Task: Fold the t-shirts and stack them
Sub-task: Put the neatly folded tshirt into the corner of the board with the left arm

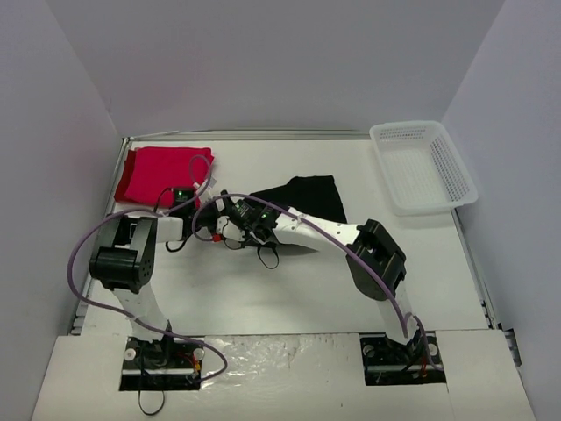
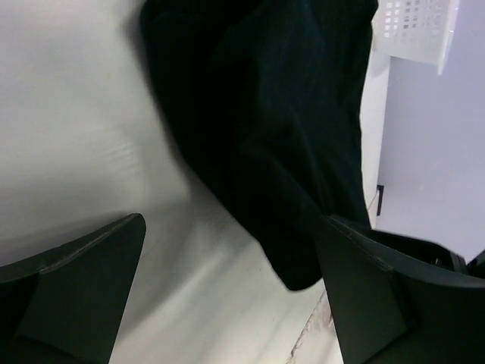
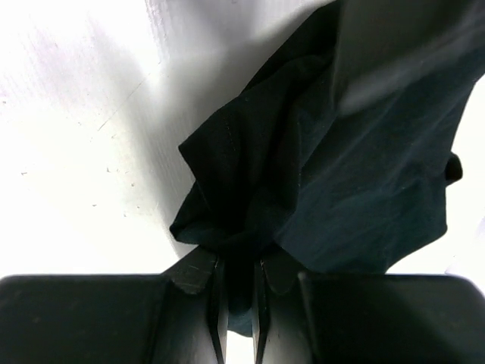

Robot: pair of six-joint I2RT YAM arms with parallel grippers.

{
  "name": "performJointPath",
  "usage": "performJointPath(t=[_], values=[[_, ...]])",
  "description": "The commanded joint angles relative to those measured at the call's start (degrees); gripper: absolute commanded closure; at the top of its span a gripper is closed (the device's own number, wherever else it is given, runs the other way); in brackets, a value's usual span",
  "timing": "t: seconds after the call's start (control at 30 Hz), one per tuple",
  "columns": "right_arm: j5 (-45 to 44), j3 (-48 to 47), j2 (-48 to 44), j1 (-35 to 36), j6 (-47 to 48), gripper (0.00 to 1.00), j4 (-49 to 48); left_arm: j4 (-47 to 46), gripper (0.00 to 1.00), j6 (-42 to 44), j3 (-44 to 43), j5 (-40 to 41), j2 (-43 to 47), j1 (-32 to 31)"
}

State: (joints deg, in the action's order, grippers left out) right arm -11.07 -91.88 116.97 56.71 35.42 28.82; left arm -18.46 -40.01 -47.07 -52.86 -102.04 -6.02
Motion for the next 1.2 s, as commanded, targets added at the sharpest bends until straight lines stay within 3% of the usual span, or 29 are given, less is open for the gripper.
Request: performJointPath(t=[0.0, 0.2, 0.63, 0.73, 0.77, 0.8, 0.83, 0.87, 0.97, 1.03, 1.17], values=[[-1.06, -2.34, -2.18, -0.02, -0.09, 1.00, 2.73, -8.51, 0.06, -8.92, -2.77, 1.18, -2.36, -2.85], [-1.15, -3.66, -1.13, -0.02, -0.09, 1.00, 3.26, -18.27, 0.06, -17.80, -3.82, 2.24, -8.87, -4.79], [-0.79, -5.33, 0.63, -0.11, -0.26, 1.00, 4.76, -27.59, 0.06, -21.16, -6.80, 2.94, -16.70, -7.68], [-0.97, -5.24, 0.98, -0.19, -0.26, 1.00, 4.76, -25.67, 0.05, -19.06, -8.64, 1.88, -18.19, -8.74], [-0.80, -5.24, 1.07, -0.19, -0.26, 1.00, 4.76, -25.66, 0.12, -18.71, -9.00, 1.28, -18.98, -8.92], [-0.53, -5.24, 1.07, -0.19, -0.26, 1.00, 4.84, -25.40, 0.32, -18.79, -9.88, 1.01, -19.86, -9.01], [-0.53, -5.24, 1.07, -0.19, -0.26, 1.00, 4.84, -24.88, 0.33, -18.79, -10.49, 0.74, -19.87, -9.01], [-0.36, -5.24, 1.24, -0.19, -0.26, 1.00, 4.84, -24.44, 0.56, -18.70, -11.02, 0.39, -20.74, -9.01], [-0.18, -4.89, 1.42, -0.19, -0.35, 1.00, 4.93, -23.73, 0.97, -18.35, -12.78, -0.57, -21.97, -8.92], [0.69, -4.63, 1.16, -0.19, -0.09, 1.00, 5.28, -23.29, 0.98, -18.44, -13.57, -1.37, -22.24, -8.92], [1.75, -1.57, -1.55, -0.28, 1.05, 0.00, 5.89, -23.29, 0.98, -18.61, -14.89, -2.33, -21.71, -8.92]])
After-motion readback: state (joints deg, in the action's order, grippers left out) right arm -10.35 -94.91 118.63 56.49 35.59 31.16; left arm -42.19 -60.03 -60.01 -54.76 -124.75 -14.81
